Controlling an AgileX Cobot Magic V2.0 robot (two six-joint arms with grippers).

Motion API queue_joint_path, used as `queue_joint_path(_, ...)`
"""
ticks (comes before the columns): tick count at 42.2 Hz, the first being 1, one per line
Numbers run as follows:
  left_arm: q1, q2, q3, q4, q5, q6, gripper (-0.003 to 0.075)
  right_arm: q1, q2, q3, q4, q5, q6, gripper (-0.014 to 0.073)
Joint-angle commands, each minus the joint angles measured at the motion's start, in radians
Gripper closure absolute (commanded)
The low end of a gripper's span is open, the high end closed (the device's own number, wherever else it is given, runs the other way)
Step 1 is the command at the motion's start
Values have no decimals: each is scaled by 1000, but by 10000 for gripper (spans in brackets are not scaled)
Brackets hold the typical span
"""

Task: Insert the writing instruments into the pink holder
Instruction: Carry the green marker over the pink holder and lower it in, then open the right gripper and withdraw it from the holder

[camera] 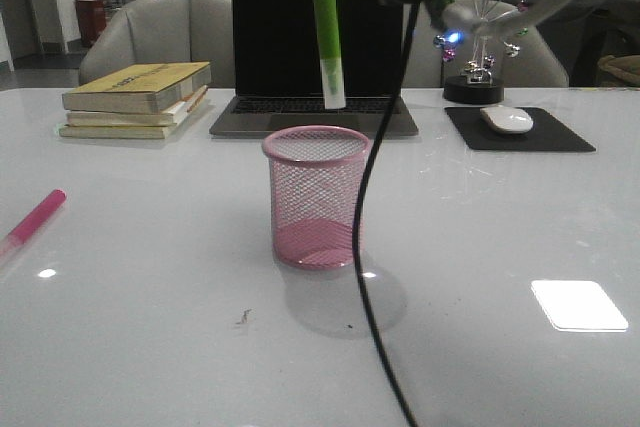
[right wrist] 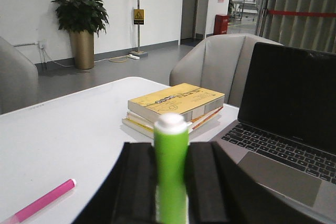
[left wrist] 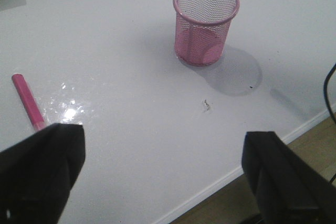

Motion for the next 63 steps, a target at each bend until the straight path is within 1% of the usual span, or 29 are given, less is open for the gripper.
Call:
queue_joint_path(1, -9, -1, -30, -12, -72, 0, 67, -1, 36, -28, -3, -208, -5, 442)
queue_joint_path(3, -9, -1, -30, -12, -72, 0, 67, -1, 73, -28, -3, -256, -5, 442)
queue_joint_path(6, -9, -1, -30, -12, -72, 0, 67, -1, 121, -28, -3, -290, -5, 442)
queue_joint_path(15, -9, -1, -30, -12, -70, 0, 67, -1, 218, -28, -3, -305, -5, 433)
queue_joint_path(19, -9, -1, -30, -12, -70, 0, 67, -1, 234, -28, -3, -303, -5, 368)
queue_joint_path(23, -9, -1, -30, -12, -70, 0, 67, -1, 237, -28, -3, -286, -5, 241)
queue_joint_path(26, -9, -1, -30, -12, -70, 0, 67, -2, 237, -28, -3, -284, -5, 176)
queue_joint_path(28, -9, -1, -30, -12, -70, 0, 67, -2, 234, -28, -3, -283, -5, 156)
queue_joint_path(30, -9, -1, -30, -12, -70, 0, 67, -2, 222, -28, -3, -277, -5, 158)
queue_joint_path(33, -9, -1, -30, -12, -70, 0, 67, -2, 183, -28, -3, -226, -5, 158)
queue_joint_path(36, -9, -1, -30, -12, -70, 0, 67, -2, 122, -28, -2, -136, -5, 158)
queue_joint_path(41, -9, -1, -30, -12, -70, 0, 67, -2, -33, -28, 20, 102, -5, 158)
queue_joint_path(49, -9, -1, -30, -12, -70, 0, 67, -20, -293, -28, 31, 608, -5, 158)
queue_joint_path(50, -9, -1, -30, -12, -70, 0, 67, -28, -329, -28, 31, 680, -5, 158)
queue_joint_path(55, -9, -1, -30, -12, -70, 0, 67, -76, -471, -28, 30, 954, -5, 158)
queue_joint_path(63, -9, -1, -30, -12, -70, 0, 67, -175, -648, -28, 11, 1310, -5, 158)
